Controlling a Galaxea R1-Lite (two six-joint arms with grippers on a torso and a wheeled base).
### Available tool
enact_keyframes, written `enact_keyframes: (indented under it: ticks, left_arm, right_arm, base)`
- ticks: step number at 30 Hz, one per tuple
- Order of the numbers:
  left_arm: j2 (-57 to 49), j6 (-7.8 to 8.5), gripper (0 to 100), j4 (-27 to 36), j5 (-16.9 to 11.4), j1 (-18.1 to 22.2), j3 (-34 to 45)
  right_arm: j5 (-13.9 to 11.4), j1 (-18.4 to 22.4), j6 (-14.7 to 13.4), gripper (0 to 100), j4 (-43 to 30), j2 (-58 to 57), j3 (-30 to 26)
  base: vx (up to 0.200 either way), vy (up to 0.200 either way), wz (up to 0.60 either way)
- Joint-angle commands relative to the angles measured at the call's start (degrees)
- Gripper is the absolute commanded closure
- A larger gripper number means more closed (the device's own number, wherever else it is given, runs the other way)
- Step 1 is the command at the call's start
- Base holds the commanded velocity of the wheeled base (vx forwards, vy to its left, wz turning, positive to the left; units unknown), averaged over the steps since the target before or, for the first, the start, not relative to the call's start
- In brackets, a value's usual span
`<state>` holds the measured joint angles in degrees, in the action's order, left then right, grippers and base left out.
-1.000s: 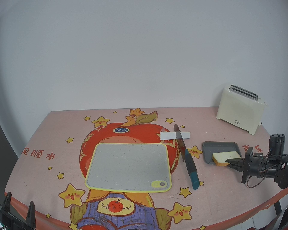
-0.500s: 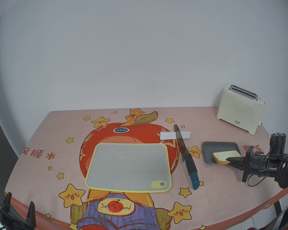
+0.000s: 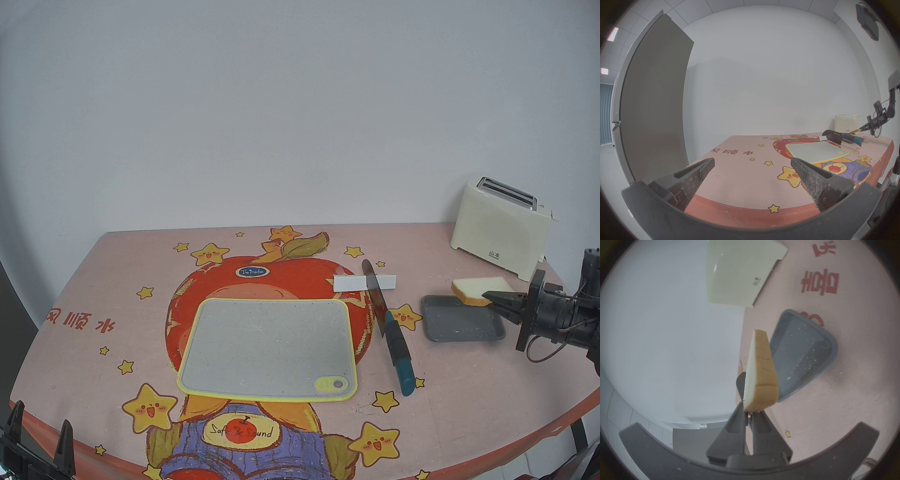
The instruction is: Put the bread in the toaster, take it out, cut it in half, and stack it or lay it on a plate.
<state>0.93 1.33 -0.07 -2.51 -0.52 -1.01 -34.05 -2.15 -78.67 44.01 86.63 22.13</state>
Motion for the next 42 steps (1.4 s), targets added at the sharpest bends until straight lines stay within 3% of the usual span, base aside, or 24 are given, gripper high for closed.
enact_keyframes:
  ticks: [1, 13, 17, 22, 23, 24, 25, 29, 30, 32, 33, 34, 35, 36, 37, 38, 39, 40, 42]
  left_arm:
    - [-0.5, -0.01, 0, 0.0, 0.0, 0.0, 1.0]
    - [-0.5, -0.01, 0, 0.0, 0.1, 0.0, 1.0]
    - [-0.5, -0.01, 0, 0.0, 0.0, 0.0, 1.0]
    - [-0.5, -0.01, 0, 0.0, 0.1, 0.0, 1.0]
    - [-0.5, -0.01, 0, 0.0, 0.0, 0.0, 1.0]
    - [-0.5, -0.01, 0, 0.0, 0.0, 0.0, 1.0]
    - [-0.5, -0.01, 0, 0.0, 0.0, 0.0, 1.0]
    - [-0.5, -0.01, 0, 0.0, 0.1, 0.0, 1.0]
    - [-0.5, -0.01, 0, 0.0, 0.0, 0.0, 1.0]
    - [-0.5, -0.01, 0, 0.0, 0.0, 0.0, 1.0]
    - [-0.5, -0.01, 0, 0.0, 0.0, 0.0, 1.0]
    - [-0.5, -0.01, 0, 0.0, 0.0, 0.0, 1.0]
    - [-0.5, -0.01, 0, 0.0, 0.1, 0.0, 1.0]
    - [-0.5, -0.01, 0, 0.0, 0.1, 0.0, 1.0]
    - [-0.5, -0.01, 0, 0.0, 0.0, 0.0, 1.0]
    - [-0.5, -0.01, 0, 0.0, 0.0, 0.0, 1.0]
    - [-0.5, -0.01, 0, 0.0, 0.0, 0.0, 1.0]
    - [-0.5, -0.01, 0, 0.0, 0.0, 0.0, 1.0]
    - [-0.5, 0.08, 0, 0.0, 0.1, 0.0, 1.0]
  right_arm:
    - [-0.1, -0.1, -0.9, 100, 0.5, -2.6, 0.9]
    - [0.1, 0.0, -0.5, 100, -0.2, -5.2, 1.7]
    - [0.1, -0.1, 4.3, 100, -0.5, -7.3, 1.9]
    - [0.2, 0.0, 13.1, 100, -0.5, -7.5, 1.9]
    - [0.2, 0.0, 13.4, 100, -0.5, -7.5, 1.9]
    - [0.3, 0.4, 16.7, 100, -0.6, -7.4, 1.7]
    - [0.4, 0.5, 18.0, 100, -0.8, -7.5, 1.7]
    - [1.5, 0.6, 31.6, 100, -5.9, -8.3, 1.7]
    - [3.1, 0.5, 37.6, 100, -7.8, -8.4, 1.3]
    - [5.8, 0.4, 45.9, 100, -9.6, -8.2, 0.1]
    - [6.4, 0.4, 47.7, 100, -9.8, -8.2, -0.2]
    - [8.1, 0.3, 54.0, 100, -10.3, -8.1, -1.0]
    - [9.3, 0.3, 57.3, 100, -10.3, -8.1, -1.4]
    - [9.3, 0.3, 57.3, 100, -10.3, -8.1, -1.4]
    - [12.3, 0.1, 63.6, 100, -10.3, -8.0, -1.6]
    - [12.3, 0.1, 63.6, 100, -10.3, -8.0, -1.6]
    - [14.2, -0.1, 67.3, 100, -10.3, -7.9, -1.6]
    - [15.2, -0.3, 68.6, 100, -10.2, -7.9, -1.5]
    - [16.2, -1.7, 69.8, 100, -10.3, -8.1, -1.5]
  base:
    - [0.0, 0.0, 0.0]
    - [0.0, 0.0, 0.0]
    - [0.0, 0.0, 0.0]
    - [0.0, 0.0, 0.0]
    - [0.0, 0.0, 0.0]
    - [0.0, 0.0, 0.0]
    - [0.0, 0.0, 0.0]
    - [0.0, 0.0, 0.0]
    - [0.0, 0.0, 0.0]
    - [0.0, 0.0, 0.0]
    - [0.0, 0.0, 0.0]
    - [0.0, 0.0, 0.0]
    - [0.0, 0.0, 0.0]
    - [0.0, 0.0, 0.0]
    - [0.0, 0.0, 0.0]
    - [0.0, 0.0, 0.0]
    - [0.0, 0.0, 0.0]
    - [0.0, 0.0, 0.0]
    - [0.0, 0.0, 0.0]
